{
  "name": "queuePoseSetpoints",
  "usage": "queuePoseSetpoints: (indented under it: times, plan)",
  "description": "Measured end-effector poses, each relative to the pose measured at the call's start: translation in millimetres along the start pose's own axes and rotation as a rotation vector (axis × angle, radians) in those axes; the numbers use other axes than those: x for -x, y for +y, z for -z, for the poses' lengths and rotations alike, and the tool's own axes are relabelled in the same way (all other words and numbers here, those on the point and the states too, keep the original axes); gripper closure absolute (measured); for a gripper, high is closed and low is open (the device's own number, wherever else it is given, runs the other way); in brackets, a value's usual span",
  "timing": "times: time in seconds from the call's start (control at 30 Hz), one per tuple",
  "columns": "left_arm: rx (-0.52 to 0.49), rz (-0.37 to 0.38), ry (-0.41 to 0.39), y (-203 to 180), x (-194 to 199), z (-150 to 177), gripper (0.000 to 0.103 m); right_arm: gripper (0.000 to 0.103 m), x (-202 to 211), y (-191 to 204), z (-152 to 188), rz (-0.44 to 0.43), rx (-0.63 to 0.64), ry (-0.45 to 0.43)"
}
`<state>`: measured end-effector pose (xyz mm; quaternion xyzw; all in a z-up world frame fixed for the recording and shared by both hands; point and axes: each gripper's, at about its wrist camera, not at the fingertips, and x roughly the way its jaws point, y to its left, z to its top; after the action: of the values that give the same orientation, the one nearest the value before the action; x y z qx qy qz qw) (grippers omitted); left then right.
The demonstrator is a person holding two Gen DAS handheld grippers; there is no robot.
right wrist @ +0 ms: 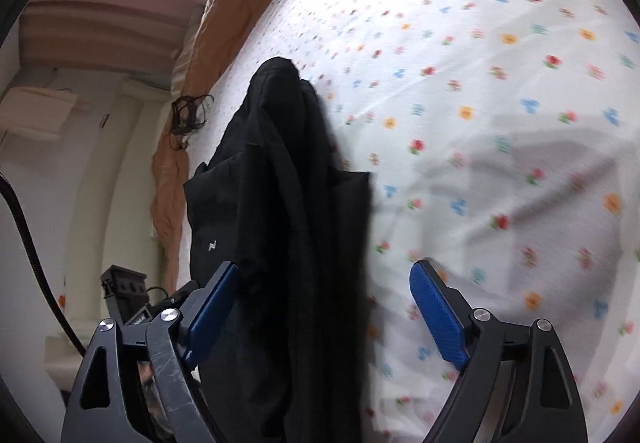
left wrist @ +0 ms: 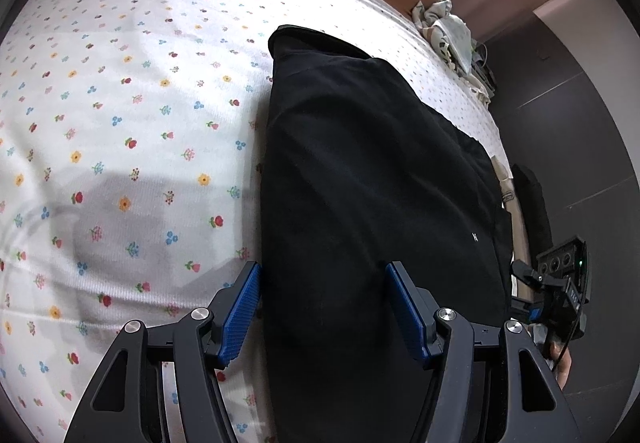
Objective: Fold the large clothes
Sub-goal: 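Grasp the folded black shirt with the left tool while the right tool grasps beside it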
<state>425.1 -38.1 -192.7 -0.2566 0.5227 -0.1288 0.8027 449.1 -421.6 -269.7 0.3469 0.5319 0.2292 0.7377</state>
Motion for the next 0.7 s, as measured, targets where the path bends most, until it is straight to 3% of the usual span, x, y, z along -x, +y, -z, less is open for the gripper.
queuePoseSetpoints:
  times: [0.27, 0.57, 0.63, 0.67, 0.7]
  plan:
    - [-0.014, -0.012, 0.004, -4, -12, -12, 0.038, 0.016, -25, 1, -22, -0.115, -0.034, 0.039]
    - [0.013, -0.013, 0.002, 2, -27, -37, 0.038, 0.017, -43, 10, -41, -0.120, -0.003, 0.041]
    - [0.019, -0.006, -0.007, 4, -29, -40, 0.038, 0.020, -48, 13, -43, -0.110, -0.011, 0.043]
    - [0.018, -0.005, -0.010, 4, -30, -42, 0.038, 0.028, -47, 11, -43, -0.101, -0.010, 0.049]
    - [0.020, -0.008, -0.012, 3, -30, -44, 0.040, 0.042, -51, 13, -43, -0.082, -0.006, 0.068]
